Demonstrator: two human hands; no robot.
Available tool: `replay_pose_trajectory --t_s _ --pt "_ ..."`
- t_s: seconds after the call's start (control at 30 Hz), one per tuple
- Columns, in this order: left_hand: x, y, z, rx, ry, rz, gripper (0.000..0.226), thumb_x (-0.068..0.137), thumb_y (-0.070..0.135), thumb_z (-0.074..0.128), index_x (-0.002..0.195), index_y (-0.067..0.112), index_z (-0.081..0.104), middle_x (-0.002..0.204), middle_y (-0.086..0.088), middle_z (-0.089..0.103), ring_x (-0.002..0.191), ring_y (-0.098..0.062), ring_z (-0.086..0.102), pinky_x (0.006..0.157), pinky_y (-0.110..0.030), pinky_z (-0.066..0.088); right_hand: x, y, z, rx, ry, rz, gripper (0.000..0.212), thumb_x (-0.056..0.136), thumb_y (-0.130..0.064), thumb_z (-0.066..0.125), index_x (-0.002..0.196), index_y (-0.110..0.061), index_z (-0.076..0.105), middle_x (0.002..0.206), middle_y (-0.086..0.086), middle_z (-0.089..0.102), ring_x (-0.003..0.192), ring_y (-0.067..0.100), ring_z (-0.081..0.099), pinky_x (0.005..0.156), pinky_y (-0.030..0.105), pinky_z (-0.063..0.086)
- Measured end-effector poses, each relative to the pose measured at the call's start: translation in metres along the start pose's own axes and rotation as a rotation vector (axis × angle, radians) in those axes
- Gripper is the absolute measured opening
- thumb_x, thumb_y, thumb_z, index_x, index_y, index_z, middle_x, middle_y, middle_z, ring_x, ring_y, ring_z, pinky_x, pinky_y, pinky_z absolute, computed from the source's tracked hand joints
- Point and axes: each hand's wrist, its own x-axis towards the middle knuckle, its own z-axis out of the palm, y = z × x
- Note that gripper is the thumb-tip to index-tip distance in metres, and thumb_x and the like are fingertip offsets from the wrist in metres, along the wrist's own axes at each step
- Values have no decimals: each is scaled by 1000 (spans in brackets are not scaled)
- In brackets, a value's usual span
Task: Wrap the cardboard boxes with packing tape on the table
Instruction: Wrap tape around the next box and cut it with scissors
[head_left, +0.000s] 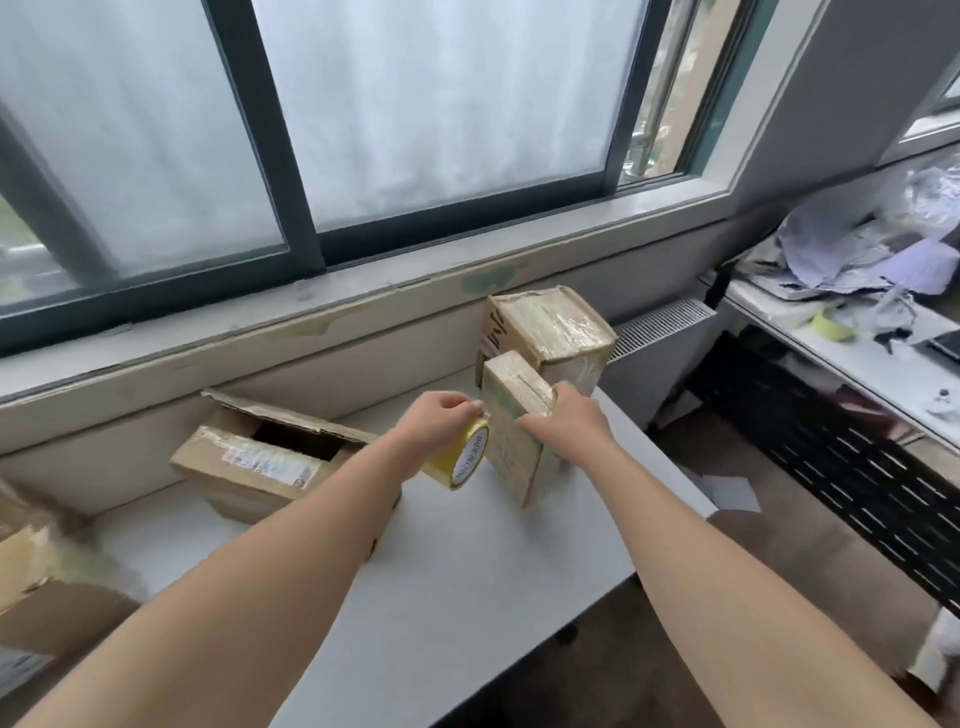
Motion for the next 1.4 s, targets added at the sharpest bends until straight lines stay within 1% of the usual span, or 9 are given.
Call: replay_pose_trajectory --t_s 0.13,0.27,0.47,0.6,0.7,0.8,1.03,1.17,1.4 --pt "22 0 -7 -41 74 -42 20 100 40 60 100 28 77 93 8 69 85 -12 62 71 -28 49 37 -22 12 -81 58 -85 61 86 -50 66 128 -11 45 126 11 62 116 35 60 83 39 46" --pt "30 -15 -14 -37 134 -84 17 98 38 62 92 33 76 95 8 72 92 -17 67 81 -31 52 52 -29 34 -186 3 -142 64 92 -48 63 137 -11 35 135 13 55 120 39 58 90 44 49" --pt "18 -34 -32 -134 162 -134 20 97 38 64 90 28 79 93 9 73 90 -18 67 77 -31 51 57 -33 37 -307 22 -159 48 95 -36 60 129 -11 37 135 14 44 111 41 60 78 40 44" --pt "3 -54 -62 -191 135 -103 18 97 37 66 93 28 81 102 8 77 102 -12 69 88 -30 54 53 -49 48 -219 77 -360 45 95 -32 60 133 -12 46 129 10 47 102 36 61 77 39 47" --pt "-15 -66 -92 -288 106 -90 20 101 26 63 97 15 78 88 8 76 79 -6 69 66 -19 50 44 -74 69 -102 -7 -536 39 96 -31 62 132 -16 57 117 2 62 107 25 60 89 40 50" --pt "-38 -77 -124 -435 20 -90 21 104 18 57 98 4 72 65 6 62 53 -7 53 47 -18 41 32 -106 89 -11 -81 -591 35 97 -32 63 128 -18 61 113 -4 65 100 17 60 93 39 50" --pt "-70 -120 -184 -586 -109 -74 25 98 31 58 91 13 74 61 0 32 54 -14 24 54 -28 16 -14 -160 140 -18 -411 -656 64 97 -52 61 153 -29 40 144 1 55 132 19 52 110 41 43" --pt "-83 -133 -206 -818 -195 15 24 95 30 53 90 14 71 53 5 33 42 -8 25 46 -25 15 -36 -165 166 -137 -574 -619 73 97 -53 60 159 -34 27 149 1 50 130 22 54 106 35 43" --pt "-111 -166 -252 -722 -6 -37 23 91 34 59 91 15 71 58 5 27 47 -10 22 42 -21 22 -56 -174 179 -34 -460 -554 48 105 -44 45 149 -25 48 143 0 59 131 20 52 98 27 38"
